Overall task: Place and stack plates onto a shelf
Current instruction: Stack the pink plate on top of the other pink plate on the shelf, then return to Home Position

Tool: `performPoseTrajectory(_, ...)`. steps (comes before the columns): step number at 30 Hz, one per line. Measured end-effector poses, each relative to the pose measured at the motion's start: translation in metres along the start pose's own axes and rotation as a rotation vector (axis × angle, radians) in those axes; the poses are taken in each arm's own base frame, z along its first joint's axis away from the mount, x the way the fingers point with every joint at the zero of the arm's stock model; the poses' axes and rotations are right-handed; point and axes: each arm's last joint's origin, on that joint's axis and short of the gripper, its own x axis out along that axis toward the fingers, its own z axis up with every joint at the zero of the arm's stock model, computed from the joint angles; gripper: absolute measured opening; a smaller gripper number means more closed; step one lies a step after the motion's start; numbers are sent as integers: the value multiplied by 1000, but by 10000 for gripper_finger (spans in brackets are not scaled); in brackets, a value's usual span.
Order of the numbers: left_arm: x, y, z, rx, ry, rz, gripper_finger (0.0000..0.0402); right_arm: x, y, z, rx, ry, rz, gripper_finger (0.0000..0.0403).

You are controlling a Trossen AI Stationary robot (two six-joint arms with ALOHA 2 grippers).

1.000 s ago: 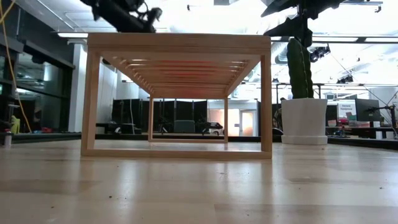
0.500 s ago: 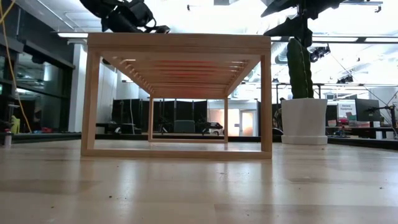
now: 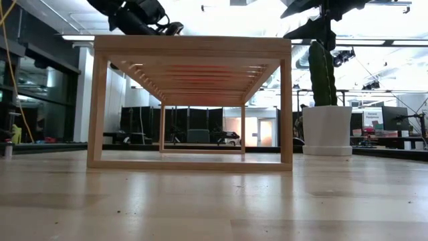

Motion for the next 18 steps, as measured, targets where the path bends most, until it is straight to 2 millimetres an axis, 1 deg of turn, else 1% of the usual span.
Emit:
performPoseTrajectory(5, -15, -5, 2, 14, -44, -23, 148, 0, 0, 0, -12, 0, 1, 205)
performPoseTrajectory(10, -25, -8, 0, 23, -47, -25, 156, 0, 0, 0, -19, -1, 1, 205)
performPoseTrajectory(12, -30, -13, -2, 31, -44, -47, 156, 0, 0, 1, -15, -6, 5, 205)
performPoseTrajectory(13, -34, -17, -4, 55, -51, -64, 156, 0, 1, 1, -12, -12, 9, 205)
performPoseTrajectory(15, -44, -31, -9, 166, -92, -125, 157, 0, 3, 4, 13, -42, 30, 205)
performPoseTrajectory(18, -64, -59, -20, 327, -246, -258, 156, -1, 9, 13, 33, -138, 99, 205)
